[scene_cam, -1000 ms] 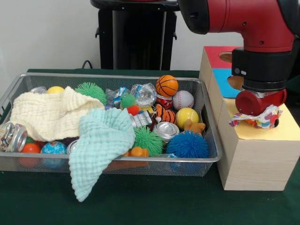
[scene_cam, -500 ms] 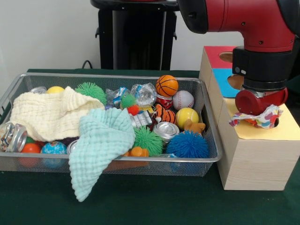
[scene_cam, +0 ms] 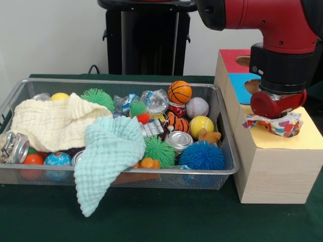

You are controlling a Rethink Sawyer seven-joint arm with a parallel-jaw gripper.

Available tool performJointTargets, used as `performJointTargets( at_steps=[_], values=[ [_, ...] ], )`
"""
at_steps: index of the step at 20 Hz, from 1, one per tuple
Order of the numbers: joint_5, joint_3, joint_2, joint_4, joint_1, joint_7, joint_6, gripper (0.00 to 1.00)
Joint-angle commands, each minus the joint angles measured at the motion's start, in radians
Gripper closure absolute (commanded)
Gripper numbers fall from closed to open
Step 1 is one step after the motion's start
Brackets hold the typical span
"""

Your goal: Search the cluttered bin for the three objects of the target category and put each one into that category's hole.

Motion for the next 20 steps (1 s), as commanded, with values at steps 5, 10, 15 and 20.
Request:
performJointTargets(
  at_steps=[5,10,15,20],
  values=[
    [0.055,-0.016,0.009,0.113,0.002,0.273,0.188,1.00],
    [0.068,-0.018,-0.002,0.112,0.007,0.270,0.170,1.00],
    [0.088,-0.028,-0.023,0.097,0.016,0.283,0.214,1.00],
    [0.110,-0.040,-0.059,0.082,0.023,0.298,0.281,1.00]
  ],
)
